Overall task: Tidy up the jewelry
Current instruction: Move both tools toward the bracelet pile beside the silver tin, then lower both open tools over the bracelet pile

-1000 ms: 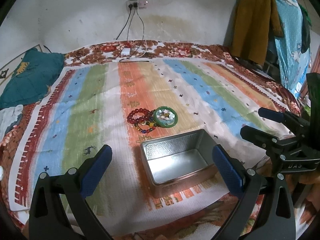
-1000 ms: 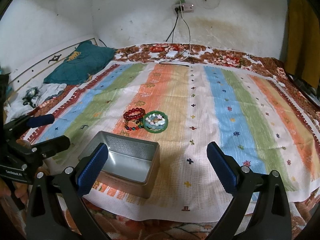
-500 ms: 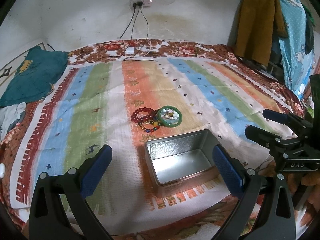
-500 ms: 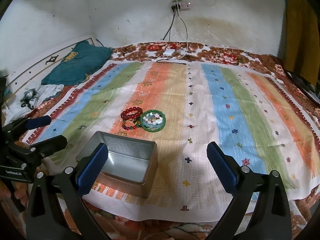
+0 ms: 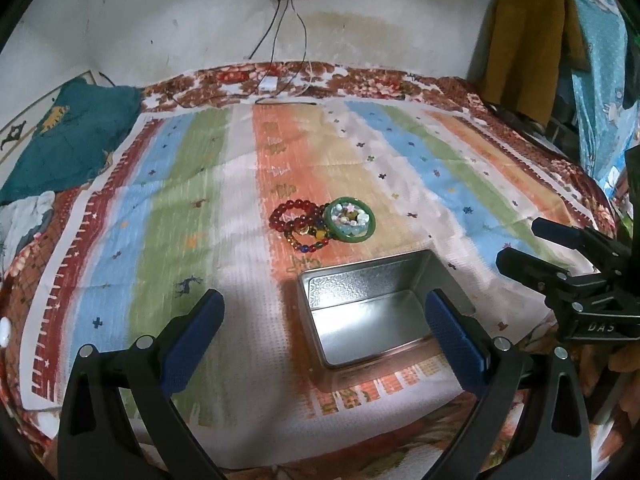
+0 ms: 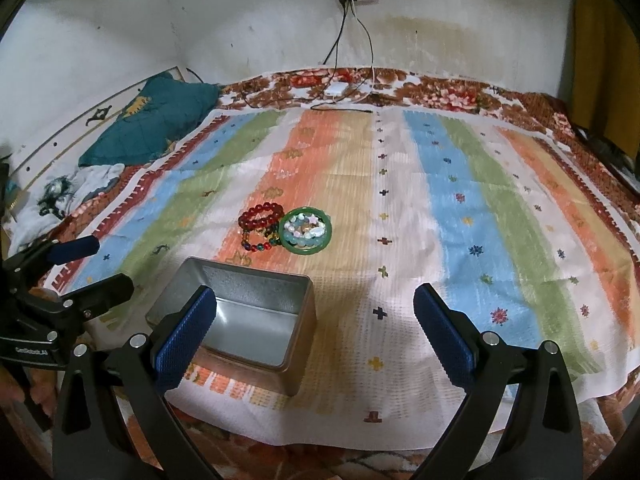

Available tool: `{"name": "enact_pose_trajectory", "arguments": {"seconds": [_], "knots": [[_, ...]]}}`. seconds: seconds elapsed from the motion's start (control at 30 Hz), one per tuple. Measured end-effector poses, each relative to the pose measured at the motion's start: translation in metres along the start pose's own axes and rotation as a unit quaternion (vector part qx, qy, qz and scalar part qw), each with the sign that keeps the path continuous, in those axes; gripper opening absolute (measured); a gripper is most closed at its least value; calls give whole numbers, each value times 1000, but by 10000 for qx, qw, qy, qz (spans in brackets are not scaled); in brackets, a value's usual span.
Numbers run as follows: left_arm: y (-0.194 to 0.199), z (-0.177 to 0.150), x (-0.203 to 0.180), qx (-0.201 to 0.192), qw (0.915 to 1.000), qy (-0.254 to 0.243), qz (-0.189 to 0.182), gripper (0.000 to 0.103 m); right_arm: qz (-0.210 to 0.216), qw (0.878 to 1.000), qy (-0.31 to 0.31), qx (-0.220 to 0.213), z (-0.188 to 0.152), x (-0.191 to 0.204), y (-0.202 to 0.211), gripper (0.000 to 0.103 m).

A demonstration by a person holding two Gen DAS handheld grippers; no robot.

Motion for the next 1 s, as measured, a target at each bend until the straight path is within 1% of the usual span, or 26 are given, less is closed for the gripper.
{"name": "enact_pose_trajectory", "arguments": {"seconds": [0.27, 0.5, 0.77, 1.0], "knots": [[-15, 1, 8, 291, 9994, 181, 6, 98, 150, 9996, 29, 220, 6, 6, -14, 99], [-32, 12, 17, 531, 9980, 339, -56, 98, 219, 9991, 24, 370, 18, 4, -29, 99], [-45, 25, 33, 657, 9963, 559, -33, 98, 257, 9984, 87, 504, 31, 8, -47, 99], [-53, 35, 45, 685, 9952, 701, -14, 98, 370, 9971, -62, 661, 38, 6, -58, 99]]}}
Point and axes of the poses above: each gripper's, at about its wrist camera, not at the fingertips, and y roughly against the way its jaws point, x to its left, z to its top, the point moved 8 cm from there along -y, roughly the way its jaws point, and after that the axes turned 11 degrees about -z, right-handed, at the moved point
